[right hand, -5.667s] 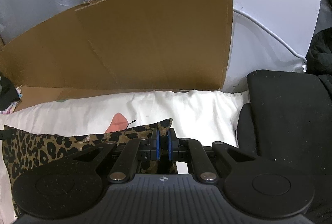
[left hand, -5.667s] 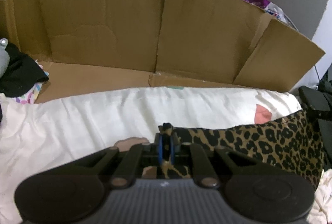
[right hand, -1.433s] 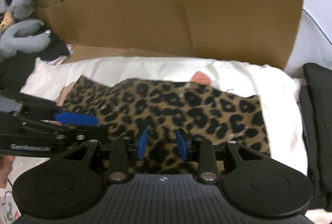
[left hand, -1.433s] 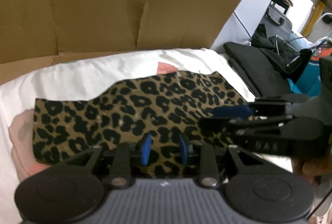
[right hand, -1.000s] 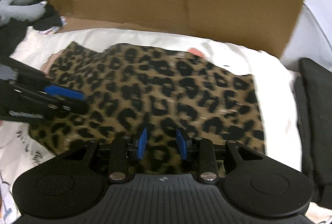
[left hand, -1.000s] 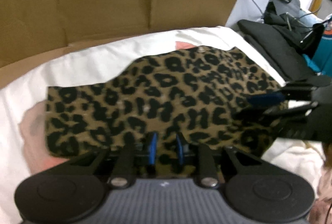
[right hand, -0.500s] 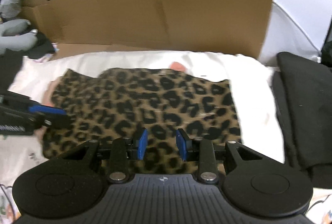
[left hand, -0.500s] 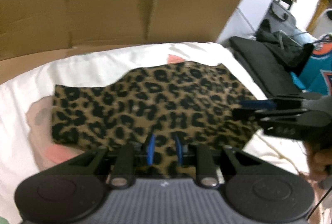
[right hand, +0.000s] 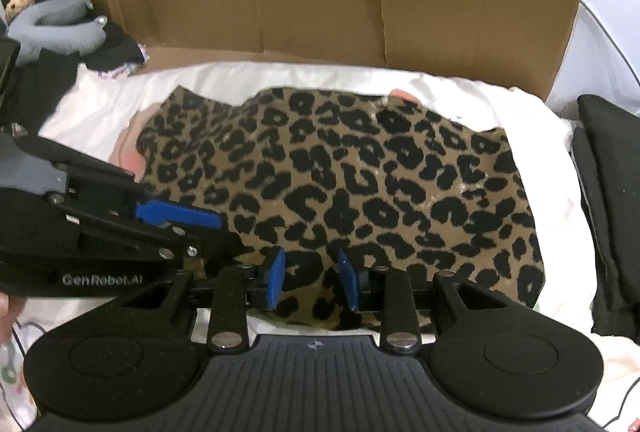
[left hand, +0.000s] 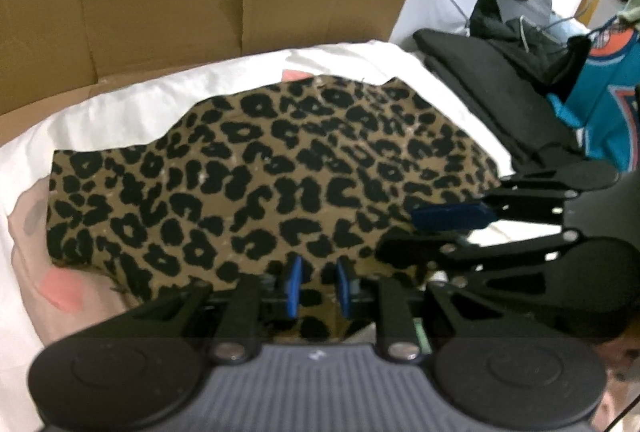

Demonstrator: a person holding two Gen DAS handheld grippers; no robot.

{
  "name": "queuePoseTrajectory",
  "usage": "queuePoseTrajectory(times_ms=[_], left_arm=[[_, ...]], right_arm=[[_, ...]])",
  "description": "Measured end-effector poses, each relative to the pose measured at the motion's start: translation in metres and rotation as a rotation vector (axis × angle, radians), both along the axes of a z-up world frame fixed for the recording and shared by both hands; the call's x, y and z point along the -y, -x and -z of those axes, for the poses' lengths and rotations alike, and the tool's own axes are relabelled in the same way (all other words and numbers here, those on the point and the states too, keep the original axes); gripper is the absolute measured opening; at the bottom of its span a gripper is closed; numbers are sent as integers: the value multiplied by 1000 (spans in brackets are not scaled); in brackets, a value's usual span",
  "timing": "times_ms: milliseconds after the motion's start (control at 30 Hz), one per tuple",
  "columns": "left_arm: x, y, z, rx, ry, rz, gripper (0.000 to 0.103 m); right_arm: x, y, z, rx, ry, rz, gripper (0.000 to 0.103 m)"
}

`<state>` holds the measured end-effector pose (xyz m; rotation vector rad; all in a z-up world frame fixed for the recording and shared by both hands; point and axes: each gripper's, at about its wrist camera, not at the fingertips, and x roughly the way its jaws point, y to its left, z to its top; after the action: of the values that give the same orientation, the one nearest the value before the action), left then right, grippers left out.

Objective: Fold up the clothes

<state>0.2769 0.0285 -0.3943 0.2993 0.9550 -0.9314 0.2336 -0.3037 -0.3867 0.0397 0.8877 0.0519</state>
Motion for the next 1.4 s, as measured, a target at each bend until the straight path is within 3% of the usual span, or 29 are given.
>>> queuePoseTrajectory(times_ms=[367, 467, 700, 900, 1167, 1333, 1400], left_arm=[[-30, -11, 2, 18, -49, -36, 21], [-42, -19, 2, -18, -52, -72, 21], [-59, -22, -12, 25, -60, -116, 21], [-43, -6, -27, 31, -6, -54, 23], [-15, 18, -24, 18, 20, 31, 23], [-5, 26, -11, -5, 5, 64, 18], [-3, 27, -5, 19, -40, 66, 13]], right_arm=[[41, 10, 4, -10, 72, 65, 37], [56, 15, 5, -12, 81, 96, 37], [78, 23, -1, -8, 93, 167, 37], [61, 30, -12, 16, 62, 136, 37], [27, 27, -12, 13, 14, 75, 37], [6, 24, -4, 3, 23, 10, 37], [4, 23, 1, -7, 28, 1, 37]])
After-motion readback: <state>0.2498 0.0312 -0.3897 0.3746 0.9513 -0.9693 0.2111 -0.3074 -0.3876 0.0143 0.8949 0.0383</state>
